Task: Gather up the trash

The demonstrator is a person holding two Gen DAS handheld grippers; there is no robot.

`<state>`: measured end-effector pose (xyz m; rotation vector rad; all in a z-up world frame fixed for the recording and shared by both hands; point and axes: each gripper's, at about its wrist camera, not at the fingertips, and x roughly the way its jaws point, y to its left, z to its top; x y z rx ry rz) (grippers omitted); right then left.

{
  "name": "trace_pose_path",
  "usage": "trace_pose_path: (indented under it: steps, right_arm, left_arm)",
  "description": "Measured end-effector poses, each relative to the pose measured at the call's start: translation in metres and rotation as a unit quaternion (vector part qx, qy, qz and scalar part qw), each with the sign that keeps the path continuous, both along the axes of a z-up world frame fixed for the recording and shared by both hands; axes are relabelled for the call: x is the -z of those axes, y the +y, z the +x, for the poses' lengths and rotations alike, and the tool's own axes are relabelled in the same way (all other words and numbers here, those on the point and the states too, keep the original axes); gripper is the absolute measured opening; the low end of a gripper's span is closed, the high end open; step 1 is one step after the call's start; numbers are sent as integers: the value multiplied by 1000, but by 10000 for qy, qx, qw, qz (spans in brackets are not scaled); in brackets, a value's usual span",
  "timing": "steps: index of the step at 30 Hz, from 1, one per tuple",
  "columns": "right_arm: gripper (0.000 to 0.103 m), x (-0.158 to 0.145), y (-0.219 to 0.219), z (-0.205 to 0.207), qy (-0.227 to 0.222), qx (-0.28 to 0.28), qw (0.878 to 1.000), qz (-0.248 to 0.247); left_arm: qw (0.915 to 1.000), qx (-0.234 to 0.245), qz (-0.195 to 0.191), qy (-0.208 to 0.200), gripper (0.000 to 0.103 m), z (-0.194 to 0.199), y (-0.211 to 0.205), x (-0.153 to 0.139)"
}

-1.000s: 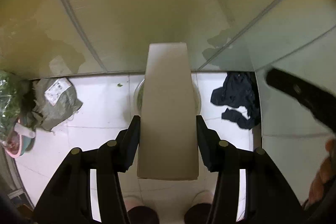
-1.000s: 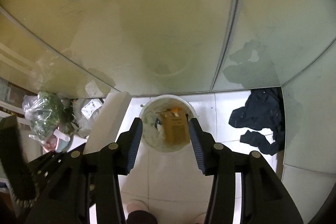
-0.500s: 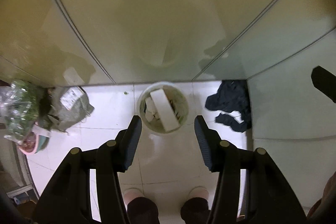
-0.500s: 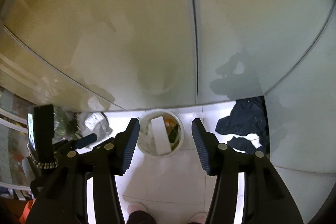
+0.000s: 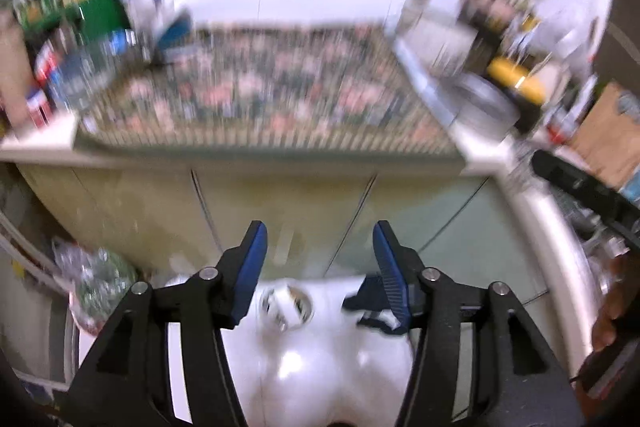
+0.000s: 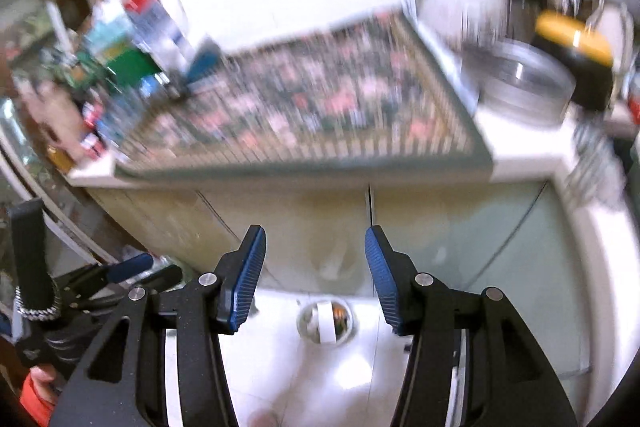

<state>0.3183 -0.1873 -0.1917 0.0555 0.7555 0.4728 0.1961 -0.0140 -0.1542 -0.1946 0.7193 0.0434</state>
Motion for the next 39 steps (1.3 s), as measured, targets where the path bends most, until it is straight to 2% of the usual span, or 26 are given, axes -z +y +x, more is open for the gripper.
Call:
trace_pose_path:
  steps: [2,6,10,11,14,18,20,23,30,39]
  right_arm:
    - [48,-46,-6,-29,-413,-77,9990,118]
    - [48,-104,-8,-82,-1034,-164,9940,313]
    - [49,-130,-4,-129,-1452,-167,9884,407]
    - [53,-134,-1,-141,-1520,-158,9874,408]
    - [65,-141,6,-171,-1682,-12,9851,349]
    - [78,-149,9,-204,-1715,82,9842,441]
    - [90,-153,13,-220,-1778,165,9828,474]
    - [101,-158,11,-239,-1901,292,9801,493]
    - [101,-161,13,-266,-1954,240,9793,477]
    - [101,-161,15,-274,-1970,195,9793,424]
  left_arm:
    - [9991,39,57,-409,61,-26,-7,-40]
    - [9939,110,226,-1075,72,-81,-12,-94]
    - [9894,166,258,-1423,94,-127,-1,-123]
    - [9883,172,268,-1489,96,-140,0,-127]
    - [9871,224,368,-1540,98,-179,0,-138]
    - [9857,243,268,-1646,101,-216,7,-146]
    - [9853,255,279,-1666,101,-229,9,-148]
    - [9849,283,280,-1683,101,-245,10,-151]
    - [9833,309,312,-1769,102,-268,9,-155]
    - [9830,312,272,-1787,102,-271,10,-157]
